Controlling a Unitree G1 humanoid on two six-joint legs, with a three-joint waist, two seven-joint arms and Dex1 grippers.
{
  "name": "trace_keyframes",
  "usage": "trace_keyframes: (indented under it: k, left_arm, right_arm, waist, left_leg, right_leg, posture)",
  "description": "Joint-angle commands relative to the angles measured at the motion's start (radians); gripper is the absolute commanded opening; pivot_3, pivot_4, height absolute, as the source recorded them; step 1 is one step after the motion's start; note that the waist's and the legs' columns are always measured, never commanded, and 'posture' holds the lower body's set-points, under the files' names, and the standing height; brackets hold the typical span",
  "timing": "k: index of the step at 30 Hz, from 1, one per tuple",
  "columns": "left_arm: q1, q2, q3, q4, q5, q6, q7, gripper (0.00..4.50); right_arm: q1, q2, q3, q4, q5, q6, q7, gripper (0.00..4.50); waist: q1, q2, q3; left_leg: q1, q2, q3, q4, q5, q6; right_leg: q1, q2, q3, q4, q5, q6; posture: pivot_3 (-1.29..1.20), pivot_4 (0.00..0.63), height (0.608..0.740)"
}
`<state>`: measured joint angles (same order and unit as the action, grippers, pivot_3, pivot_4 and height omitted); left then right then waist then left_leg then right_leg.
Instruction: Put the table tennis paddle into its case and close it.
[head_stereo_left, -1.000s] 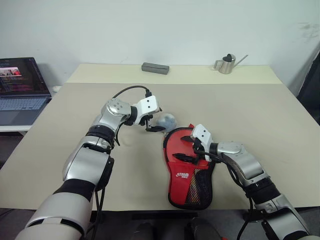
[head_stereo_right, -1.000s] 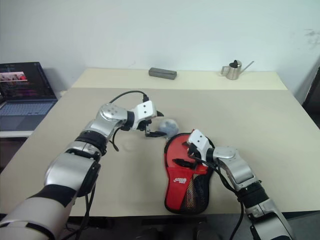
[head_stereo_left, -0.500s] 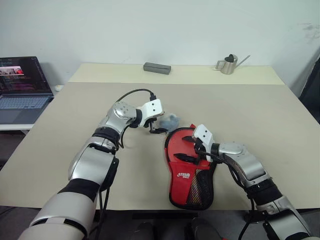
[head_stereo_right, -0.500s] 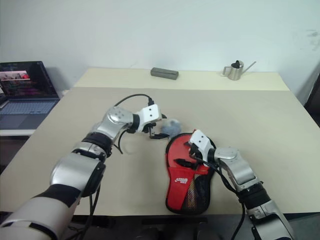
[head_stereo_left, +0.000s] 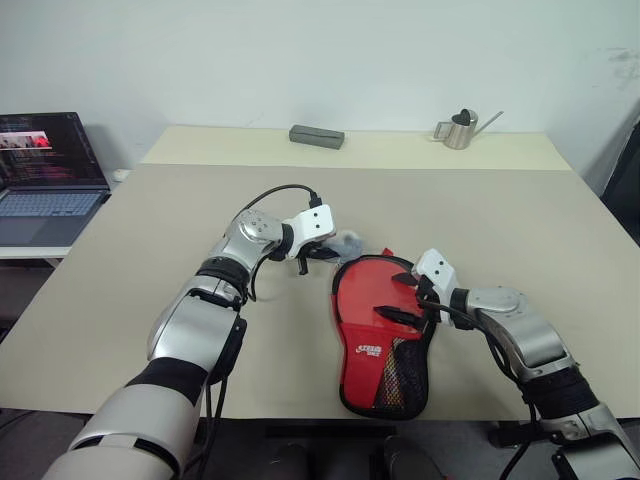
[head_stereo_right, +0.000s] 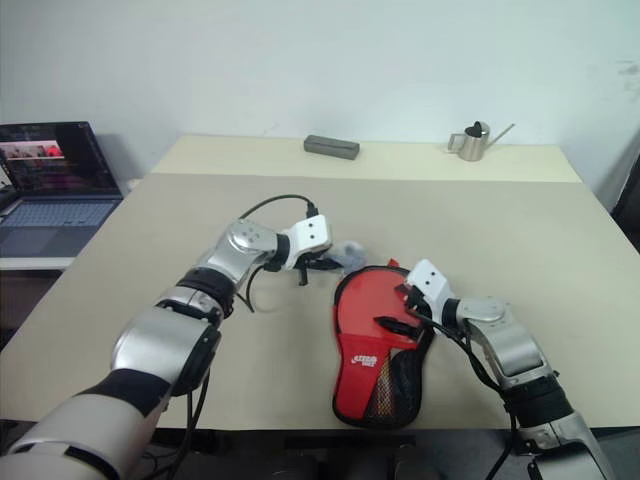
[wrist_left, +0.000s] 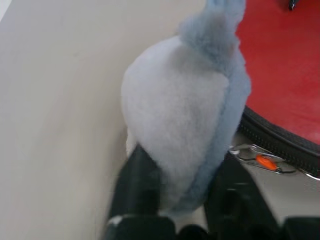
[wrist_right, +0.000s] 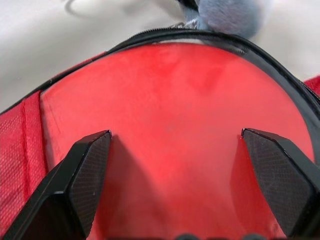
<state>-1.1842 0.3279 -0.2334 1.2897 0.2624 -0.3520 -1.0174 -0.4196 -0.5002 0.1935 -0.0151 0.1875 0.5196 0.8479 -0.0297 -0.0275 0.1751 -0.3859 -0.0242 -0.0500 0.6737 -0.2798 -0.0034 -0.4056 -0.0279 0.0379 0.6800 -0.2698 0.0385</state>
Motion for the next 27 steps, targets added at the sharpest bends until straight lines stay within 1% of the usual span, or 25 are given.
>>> trace_keyframes:
  k: [1,4,10,15,21,27]
  left_arm:
    - [0.003,0.0,0.004,-0.019,-0.002,-0.006,-0.005,0.19]
    - [0.007,0.002,0.01,-0.021,-0.008,-0.003,-0.007,0.18]
    - [0.006,0.005,0.015,-0.023,-0.013,0.002,-0.014,0.18]
    - [0.003,0.007,0.017,-0.025,-0.015,0.003,-0.018,0.17]
    - [-0.007,0.005,0.022,-0.028,-0.022,0.008,-0.022,0.17]
    - [-0.012,0.0,0.011,-0.035,-0.01,-0.001,-0.008,0.17]
  right_arm:
    - [0.018,-0.011,0.024,0.006,-0.011,0.032,0.009,4.5]
    - [0.005,-0.004,0.044,0.035,-0.027,0.014,0.011,4.5]
    - [-0.044,0.074,0.04,0.154,-0.028,-0.057,-0.007,4.5]
    - [-0.065,0.112,0.052,0.239,-0.047,-0.106,-0.007,4.5]
    - [-0.05,0.112,0.085,0.349,-0.1,-0.17,-0.004,4.5]
    - [-0.032,0.118,0.103,0.384,-0.115,-0.206,0.001,4.5]
  waist:
    - [0.0,0.0,0.0]
    - [0.0,0.0,0.0]
    - [-0.001,0.0,0.0]
    - [-0.002,0.0,0.0]
    - [-0.003,-0.001,-0.002]
    - [-0.003,-0.002,-0.005]
  left_leg:
    - [0.0,0.0,0.0,0.001,0.0,0.0]
    - [0.0,0.0,0.0,0.002,0.0,0.0]
    - [0.001,0.001,0.0,0.002,0.0,0.0]
    - [0.001,0.001,0.0,0.003,0.0,0.0]
    - [0.002,0.001,0.0,0.003,0.0,0.0]
    - [0.004,0.001,0.0,0.003,0.0,0.0]
  right_leg:
    - [0.0,0.0,0.0,0.0,0.0,0.0]
    - [0.001,0.0,0.0,0.0,0.0,0.0]
    - [0.001,0.001,0.0,0.001,0.0,0.0]
    - [0.001,0.002,0.001,0.001,0.001,0.0]
    - [0.002,0.002,0.001,0.002,0.001,0.0]
    - [0.004,0.002,0.001,0.002,0.001,0.0]
  posture:
    - [0.0,0.15,0.74]
    - [0.0,0.15,0.74]
    - [0.0,0.15,0.74]
    - [0.0,0.15,0.74]
    - [0.0,0.15,0.74]
    - [0.0,0.15,0.74]
